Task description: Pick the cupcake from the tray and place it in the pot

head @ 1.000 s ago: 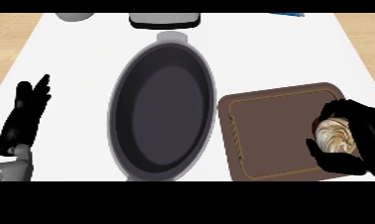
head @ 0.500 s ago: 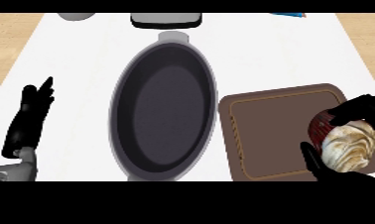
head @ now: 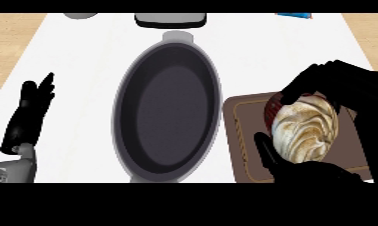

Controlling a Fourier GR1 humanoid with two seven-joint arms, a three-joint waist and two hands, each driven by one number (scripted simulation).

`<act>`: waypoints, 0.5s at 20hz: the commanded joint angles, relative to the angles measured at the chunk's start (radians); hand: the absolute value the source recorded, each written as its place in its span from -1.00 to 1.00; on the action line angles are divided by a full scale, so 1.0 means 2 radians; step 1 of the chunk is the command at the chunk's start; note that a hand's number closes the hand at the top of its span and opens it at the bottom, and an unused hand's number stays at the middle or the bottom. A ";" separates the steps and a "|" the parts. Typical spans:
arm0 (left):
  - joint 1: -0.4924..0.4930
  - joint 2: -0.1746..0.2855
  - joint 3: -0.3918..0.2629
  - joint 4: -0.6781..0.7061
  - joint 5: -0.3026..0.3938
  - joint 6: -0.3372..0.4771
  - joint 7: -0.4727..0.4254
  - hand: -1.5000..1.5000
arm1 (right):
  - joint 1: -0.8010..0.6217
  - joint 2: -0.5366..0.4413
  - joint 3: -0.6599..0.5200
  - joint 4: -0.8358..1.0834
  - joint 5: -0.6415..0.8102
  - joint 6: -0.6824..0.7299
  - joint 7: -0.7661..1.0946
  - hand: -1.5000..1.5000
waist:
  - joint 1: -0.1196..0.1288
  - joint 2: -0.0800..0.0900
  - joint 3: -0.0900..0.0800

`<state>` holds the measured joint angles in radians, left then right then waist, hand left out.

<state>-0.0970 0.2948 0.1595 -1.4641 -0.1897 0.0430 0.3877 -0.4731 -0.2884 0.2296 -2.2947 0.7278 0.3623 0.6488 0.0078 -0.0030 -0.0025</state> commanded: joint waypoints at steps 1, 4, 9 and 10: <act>0.018 -0.010 -0.003 0.004 -0.009 0.009 -0.024 0.00 | -0.096 0.064 0.071 0.018 0.023 0.036 0.108 1.00 | 0.002 0.000 0.000; -0.018 -0.006 -0.004 -0.001 -0.006 0.002 0.024 0.00 | -0.163 0.095 0.049 0.110 0.011 0.043 0.118 1.00 | 0.002 0.001 0.000; -0.012 0.003 0.005 -0.001 -0.001 -0.010 0.009 0.00 | -0.163 0.138 0.069 0.190 0.024 0.020 0.103 1.00 | 0.001 0.002 0.001; -0.007 -0.019 -0.006 0.025 -0.014 0.010 -0.025 0.00 | -0.180 0.143 0.096 0.238 0.040 -0.021 0.098 1.00 | 0.005 0.004 0.001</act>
<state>-0.1148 0.2874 0.1613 -1.4514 -0.1985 0.0390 0.3911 -0.7893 -0.0523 0.3646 -1.9963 0.7707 0.4053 0.8643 0.0117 -0.0003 -0.0014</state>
